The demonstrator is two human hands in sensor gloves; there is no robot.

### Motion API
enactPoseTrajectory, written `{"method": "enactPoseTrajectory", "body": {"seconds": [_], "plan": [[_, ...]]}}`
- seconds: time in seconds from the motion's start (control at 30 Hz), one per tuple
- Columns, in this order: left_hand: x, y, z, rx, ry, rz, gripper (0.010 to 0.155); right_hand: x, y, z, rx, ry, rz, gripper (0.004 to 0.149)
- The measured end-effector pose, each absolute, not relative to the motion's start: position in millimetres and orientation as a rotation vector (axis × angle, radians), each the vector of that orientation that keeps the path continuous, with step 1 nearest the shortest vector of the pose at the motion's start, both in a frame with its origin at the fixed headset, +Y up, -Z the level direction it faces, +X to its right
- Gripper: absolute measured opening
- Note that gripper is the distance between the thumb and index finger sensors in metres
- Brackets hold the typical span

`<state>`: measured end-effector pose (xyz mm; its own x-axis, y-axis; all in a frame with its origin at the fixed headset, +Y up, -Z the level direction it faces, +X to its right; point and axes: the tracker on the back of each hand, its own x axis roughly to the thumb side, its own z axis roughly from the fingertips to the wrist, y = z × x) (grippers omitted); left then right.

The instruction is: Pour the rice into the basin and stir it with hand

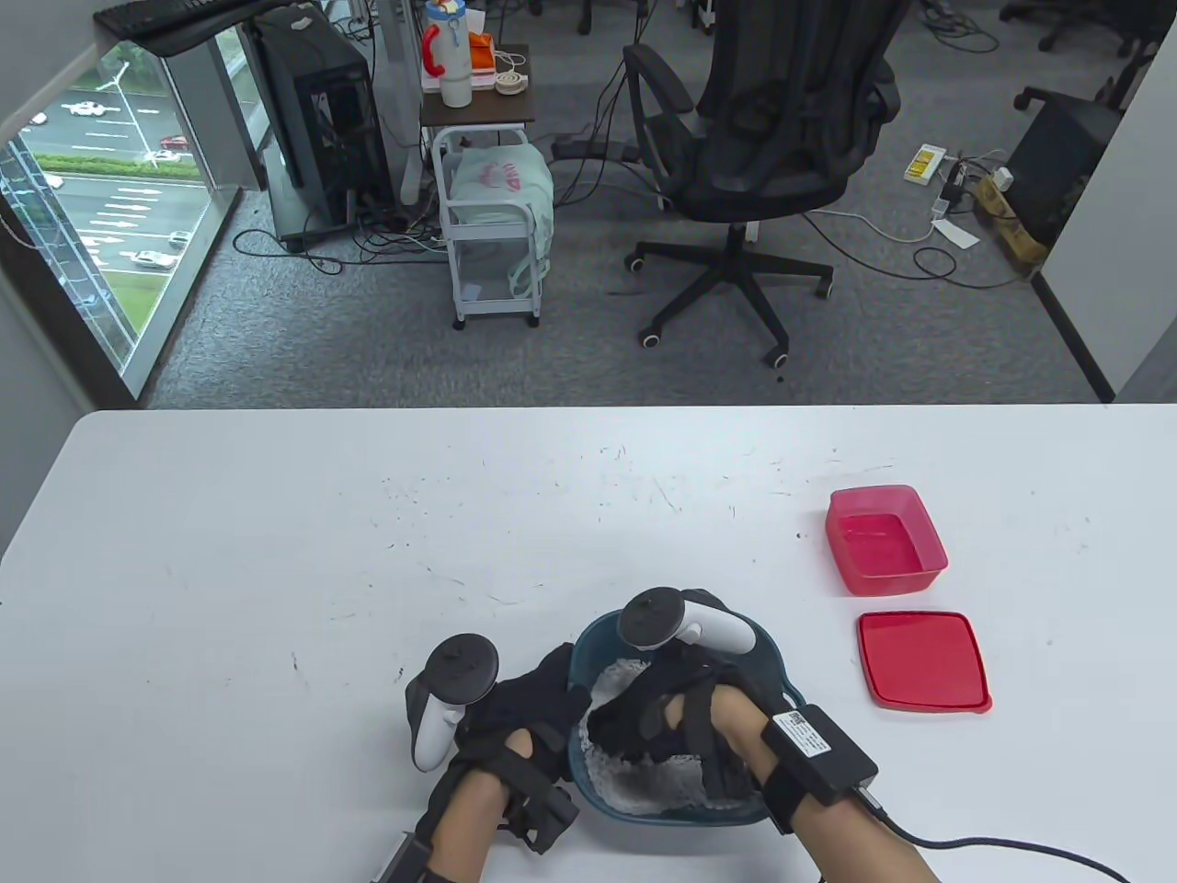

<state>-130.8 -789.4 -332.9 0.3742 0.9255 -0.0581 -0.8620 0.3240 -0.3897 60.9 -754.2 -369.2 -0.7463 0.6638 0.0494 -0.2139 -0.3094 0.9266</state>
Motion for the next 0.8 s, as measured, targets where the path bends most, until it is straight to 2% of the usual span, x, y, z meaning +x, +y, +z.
{"method": "enactPoseTrajectory", "body": {"seconds": [0.17,0.27,0.47,0.7,0.8], "plan": [[-131,-789,-334,-0.386,-0.199,1.172,0.068,73,-745,-388,0.388,1.121,2.399,0.064],[-131,-790,-334,-0.387,-0.196,1.180,0.068,78,-739,-390,0.316,1.100,2.636,0.061],[-131,-789,-334,-0.380,-0.182,1.172,0.068,92,-740,-379,0.182,1.316,2.879,0.062],[-131,-789,-333,-0.382,-0.164,1.169,0.068,79,-756,-349,0.370,1.589,2.785,0.063],[-131,-789,-333,-0.384,-0.162,1.171,0.068,74,-757,-342,0.505,1.618,2.591,0.064]]}}
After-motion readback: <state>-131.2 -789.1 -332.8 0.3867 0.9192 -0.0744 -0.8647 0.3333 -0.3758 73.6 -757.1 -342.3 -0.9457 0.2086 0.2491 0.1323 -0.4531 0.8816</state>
